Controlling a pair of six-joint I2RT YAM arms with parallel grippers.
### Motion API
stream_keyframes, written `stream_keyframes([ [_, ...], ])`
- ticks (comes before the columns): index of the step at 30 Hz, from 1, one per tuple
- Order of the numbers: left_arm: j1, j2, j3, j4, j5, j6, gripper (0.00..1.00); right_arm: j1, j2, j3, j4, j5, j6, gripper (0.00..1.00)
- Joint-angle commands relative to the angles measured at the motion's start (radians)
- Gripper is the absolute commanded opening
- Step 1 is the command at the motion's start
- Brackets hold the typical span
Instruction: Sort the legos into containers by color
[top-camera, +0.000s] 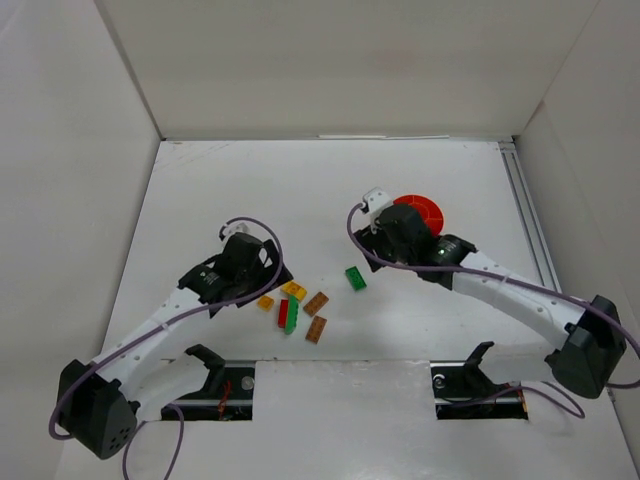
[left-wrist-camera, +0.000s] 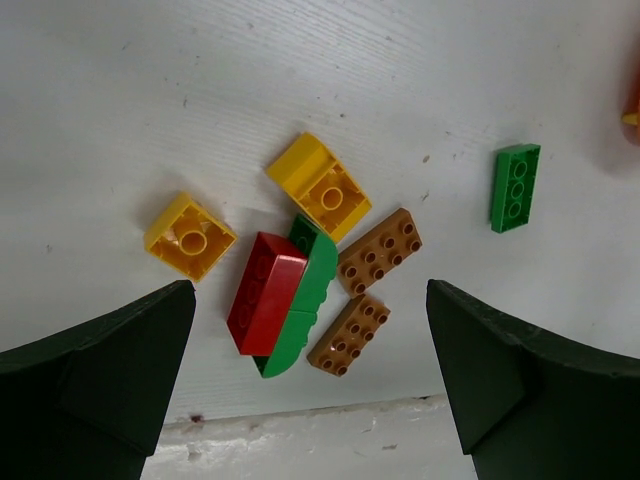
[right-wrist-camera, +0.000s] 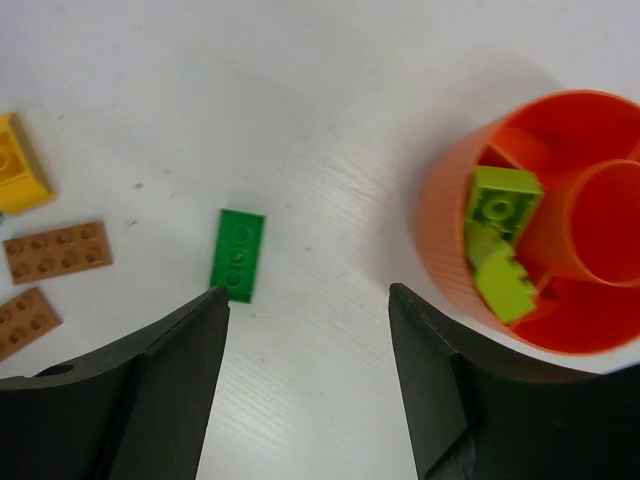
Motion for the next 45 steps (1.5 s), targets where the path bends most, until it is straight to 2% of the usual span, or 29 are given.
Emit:
stream_keyframes([
  [1,0.005,-0.04,0.005,-0.105,-0.054,-0.088,1.0,0.1,0.048,0.0,0.092,-0.127,0.02,0.71],
  [5,0.005,-0.1,0.031,-0.171,-0.115,-0.165,1.0,0.282,0.166,0.039,0.149,-0.21,-0.004,0.71],
  [9,0.014,-0.178,0.07,-0.225,-0.157,-0.198,1.0,0.428,0.288,0.062,0.201,-0.191,-0.044,0.72],
  [11,0.014,-0.229,0.085,-0.25,-0.195,-0.218,1.0,0.437,0.323,0.062,0.239,-0.287,-0.017,0.72],
  [14,0.014,-0.289,0.111,-0.285,-0.227,-0.248,1.0,0.446,0.391,0.062,0.286,-0.319,0.055,0.72],
  [19,0.014,-0.355,0.099,-0.285,-0.218,-0.248,1.0,0.484,0.479,0.128,0.296,-0.263,0.212,0.72],
  [26,0.014,-0.393,0.097,-0.305,-0.209,-0.237,1.0,0.537,0.576,0.232,0.235,-0.145,0.287,0.72],
  [37,0.014,-0.375,0.14,-0.316,-0.209,-0.172,1.0,0.537,0.609,0.238,0.1,0.101,0.482,0.72],
  [42,0.014,-0.344,0.14,-0.296,-0.2,-0.162,1.0,0.537,0.618,0.238,0.12,0.098,0.471,0.72],
  [45,0.014,-0.344,0.14,-0.287,-0.191,-0.162,1.0,0.563,0.604,0.22,0.229,-0.002,0.361,0.72],
])
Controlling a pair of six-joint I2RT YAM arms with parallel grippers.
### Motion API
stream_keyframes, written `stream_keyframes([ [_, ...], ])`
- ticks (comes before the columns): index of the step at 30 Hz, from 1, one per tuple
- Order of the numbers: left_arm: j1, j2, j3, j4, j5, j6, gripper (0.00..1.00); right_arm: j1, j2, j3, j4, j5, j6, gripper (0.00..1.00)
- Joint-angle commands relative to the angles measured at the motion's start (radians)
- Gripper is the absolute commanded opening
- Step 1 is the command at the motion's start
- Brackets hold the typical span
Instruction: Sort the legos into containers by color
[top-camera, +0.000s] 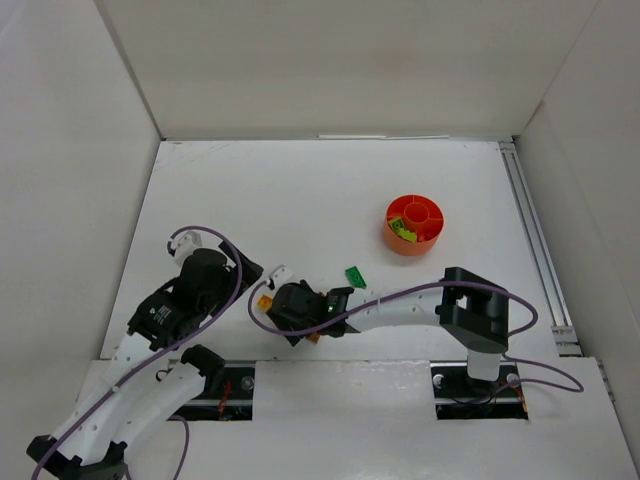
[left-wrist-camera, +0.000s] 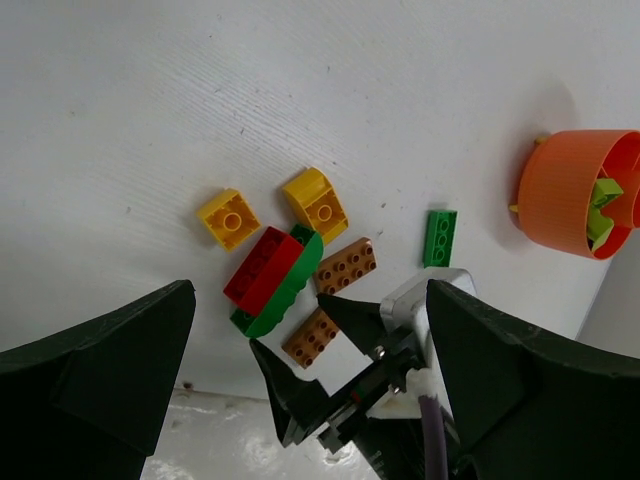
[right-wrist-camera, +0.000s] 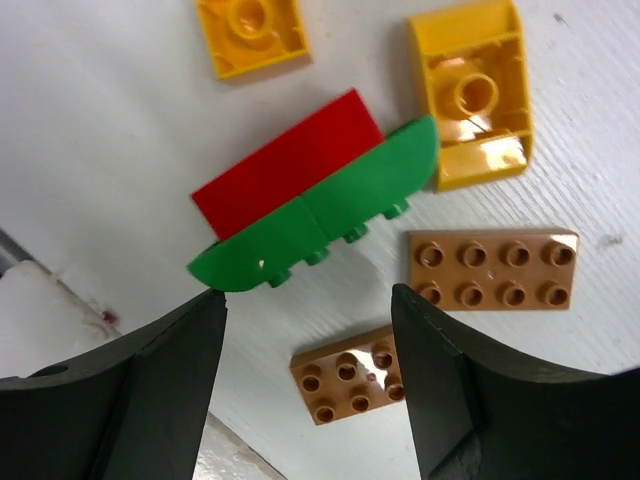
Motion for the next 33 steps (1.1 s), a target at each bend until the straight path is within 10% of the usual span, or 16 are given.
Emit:
stream_keyframes([
  [1,0.002,0.0,0.038,0.022,0.003,0.022,1.0,0.053,-0.002,0.015,0.11,-0.06,-0.089,0.72],
  [17,0.002,-0.028,0.047,0.012,0.012,0.022,1.0,0.092,0.06,0.116,-0.163,0.339,0.356,0.71],
  [22,0.002,0.004,0.047,0.032,0.024,0.043,1.0,0.092,0.04,0.069,0.13,0.232,-0.019,0.82],
  [33,0.002,-0.005,0.038,0.032,0.024,0.053,1.0,0.081,0.093,0.124,0.146,0.201,-0.382,0.92],
])
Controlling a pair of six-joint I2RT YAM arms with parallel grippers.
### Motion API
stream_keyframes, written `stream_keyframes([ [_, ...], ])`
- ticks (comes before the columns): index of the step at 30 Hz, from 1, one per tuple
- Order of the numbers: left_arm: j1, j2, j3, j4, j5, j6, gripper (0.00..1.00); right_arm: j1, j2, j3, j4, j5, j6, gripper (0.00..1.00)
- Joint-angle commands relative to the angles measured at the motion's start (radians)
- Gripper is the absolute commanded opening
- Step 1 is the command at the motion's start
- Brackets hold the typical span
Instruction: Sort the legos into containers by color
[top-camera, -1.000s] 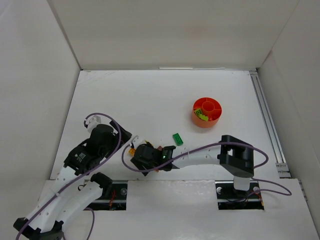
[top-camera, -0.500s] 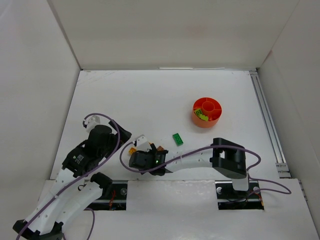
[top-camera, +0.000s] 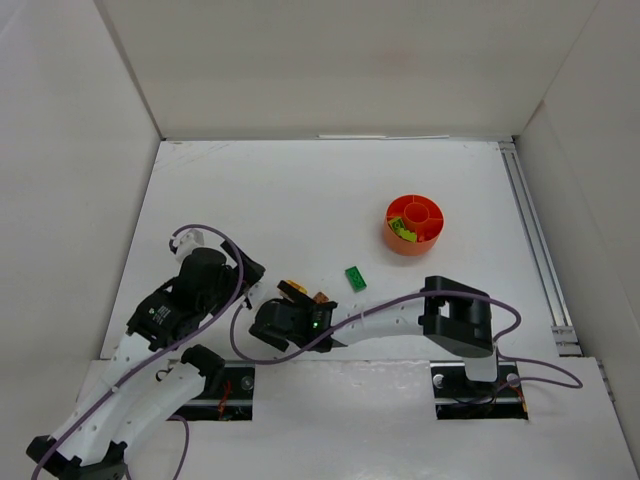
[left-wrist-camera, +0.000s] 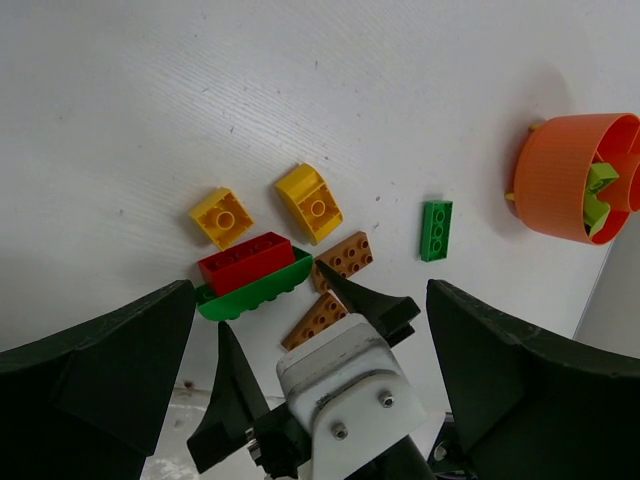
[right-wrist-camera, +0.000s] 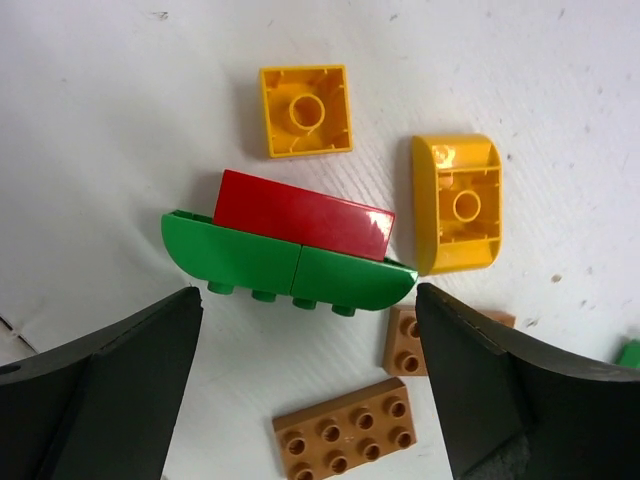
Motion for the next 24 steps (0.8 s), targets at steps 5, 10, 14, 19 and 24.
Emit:
stream_keyframes([
  [5,0.002,-0.01,0.032,0.02,0.001,0.017,1.0,-0.017,0.026,0.088,0.06,-0.075,-0.209,0.93],
  [10,0.002,-0.02,0.032,0.02,-0.009,0.017,1.0,-0.017,0.026,0.088,0.109,-0.191,-0.289,0.95],
  [14,0.002,-0.039,0.032,-0.003,-0.027,0.017,1.0,-0.027,0.055,0.106,0.123,-0.25,-0.41,0.93],
  [19,0.002,-0.048,0.05,-0.021,-0.048,0.017,1.0,-0.092,0.055,0.092,0.086,-0.401,-0.459,0.89],
  [24,0.002,-0.048,0.05,-0.021,-0.048,0.007,1.0,-0.124,0.066,0.102,-0.011,-0.383,-0.474,0.81],
])
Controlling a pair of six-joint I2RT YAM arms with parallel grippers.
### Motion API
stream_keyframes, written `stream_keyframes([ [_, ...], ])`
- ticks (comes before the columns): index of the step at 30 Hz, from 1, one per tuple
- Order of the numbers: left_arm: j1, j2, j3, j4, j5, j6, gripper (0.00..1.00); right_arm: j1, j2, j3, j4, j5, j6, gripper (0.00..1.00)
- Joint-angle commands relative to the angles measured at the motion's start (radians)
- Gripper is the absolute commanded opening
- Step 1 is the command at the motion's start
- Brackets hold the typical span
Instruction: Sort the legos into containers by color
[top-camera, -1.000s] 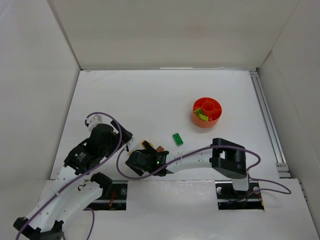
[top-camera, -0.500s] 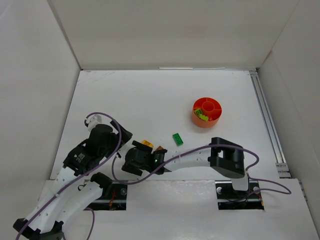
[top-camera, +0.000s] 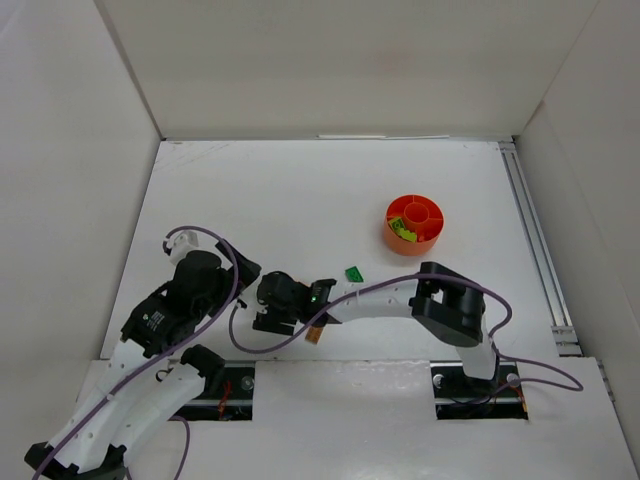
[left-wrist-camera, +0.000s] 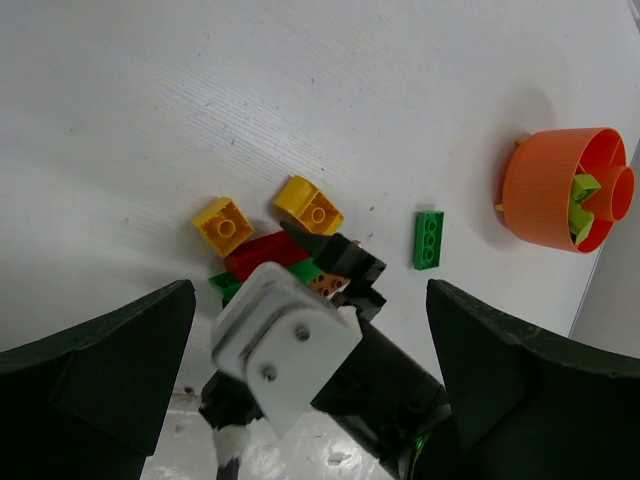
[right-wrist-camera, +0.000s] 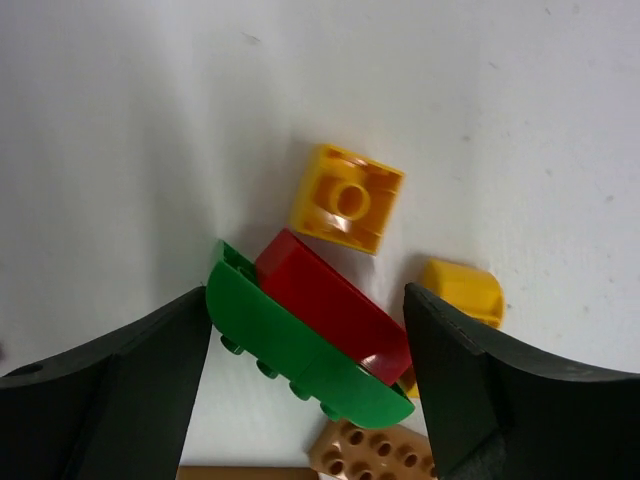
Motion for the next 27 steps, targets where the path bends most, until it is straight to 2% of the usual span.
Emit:
stream_keyframes([
  [1,0.002,-0.009,0.039,-0.008,-0.022,0.007,1.0,-0.012,0.009,0.033,-0.044,-0.012,-0.032,0.8],
  [2,0.002,-0.009,0.039,-0.008,-0.022,0.007,1.0,-0.012,0.009,0.033,-0.044,-0.012,-0.019,0.78],
  [4,0.002,-0.009,0.039,0.001,-0.022,0.007,1.0,-0.023,0.009,0.033,-0.054,0.016,0.005,0.62],
  [5,0.002,-0.009,0.039,0.001,-0.022,0.007,1.0,-0.023,0.009,0.033,-0.054,0.016,0.005,0.58],
  [10,0.002,-0.009,0.039,0.019,-0.022,0.007,1.0,-0.046,-0.028,0.054,-0.073,0.016,0.071,0.46],
  [16,0.002,0.023,0.01,0.093,0.011,0.039,1.0,-0.167,-0.192,0.022,-0.116,0.014,0.281,0.41],
  [22,0.002,0.087,-0.038,0.24,0.082,0.11,1.0,-0.348,-0.411,-0.218,-0.171,0.022,0.549,0.41],
  [27,0.002,0.191,-0.061,0.384,0.174,0.186,1.0,-0.399,-0.469,-0.343,-0.254,0.101,0.691,0.41],
])
